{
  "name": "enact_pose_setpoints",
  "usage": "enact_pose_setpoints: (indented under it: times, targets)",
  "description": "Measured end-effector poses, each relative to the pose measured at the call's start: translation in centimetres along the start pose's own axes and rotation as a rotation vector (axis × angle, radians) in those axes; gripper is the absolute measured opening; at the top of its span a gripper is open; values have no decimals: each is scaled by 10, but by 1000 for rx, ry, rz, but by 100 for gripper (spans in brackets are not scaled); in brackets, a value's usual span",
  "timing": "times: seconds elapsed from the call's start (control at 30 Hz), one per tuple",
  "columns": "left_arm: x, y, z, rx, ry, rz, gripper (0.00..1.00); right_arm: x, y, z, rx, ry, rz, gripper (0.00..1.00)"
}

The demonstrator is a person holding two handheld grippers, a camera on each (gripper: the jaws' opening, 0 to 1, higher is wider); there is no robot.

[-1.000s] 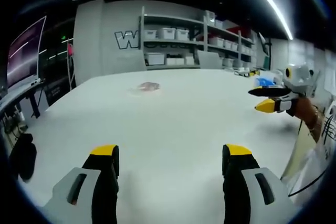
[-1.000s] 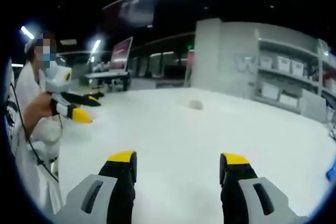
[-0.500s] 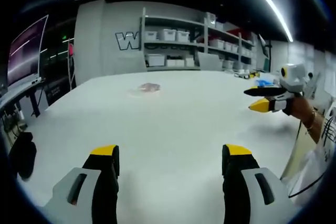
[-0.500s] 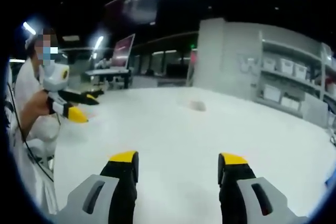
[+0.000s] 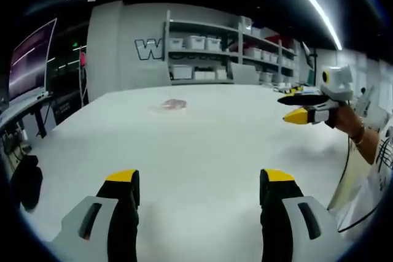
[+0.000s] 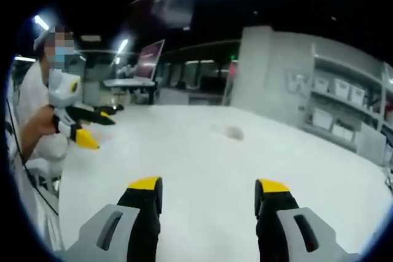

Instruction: Open the resealable bag by pulling the two sides of the seal apart until the entire bag opening is separated and visibly accessible.

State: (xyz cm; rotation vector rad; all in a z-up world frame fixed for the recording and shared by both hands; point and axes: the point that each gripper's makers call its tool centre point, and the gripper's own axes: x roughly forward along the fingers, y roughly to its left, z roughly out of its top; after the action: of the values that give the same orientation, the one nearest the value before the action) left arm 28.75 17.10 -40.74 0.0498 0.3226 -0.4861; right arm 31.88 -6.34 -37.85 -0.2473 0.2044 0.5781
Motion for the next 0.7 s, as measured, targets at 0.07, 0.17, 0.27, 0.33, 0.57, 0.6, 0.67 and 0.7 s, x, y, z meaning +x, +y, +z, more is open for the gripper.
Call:
enact_pose_setpoints:
  times: [0.07, 0.17, 0.27, 0.33, 0.57, 0.6, 0.67, 0.7]
  targets:
    - [-1, 0, 0, 0, 0, 2, 79, 4, 0, 1, -8, 3, 4, 60]
    - [-2, 1, 2, 2, -2, 6, 79, 8, -1, 5, -17, 1, 9, 60]
    - [-2, 1, 2, 3, -3, 7, 79, 12, -3, 9, -28, -5, 11, 60]
    - [-2, 1, 2, 3, -4, 5, 79, 15, -5, 13, -35, -8, 11, 60]
    - [-2, 1, 2, 7, 0, 7, 79, 28, -9, 17, -58, -11, 20, 59]
    - [-3, 1, 2, 7, 0, 9, 79, 30, -9, 16, -63, -7, 24, 59]
    - [-3, 1, 4, 9, -2, 9, 79, 35, -9, 15, -73, 2, 30, 59]
    - [-3, 1, 4, 11, -2, 9, 79, 37, -9, 14, -77, 7, 33, 59]
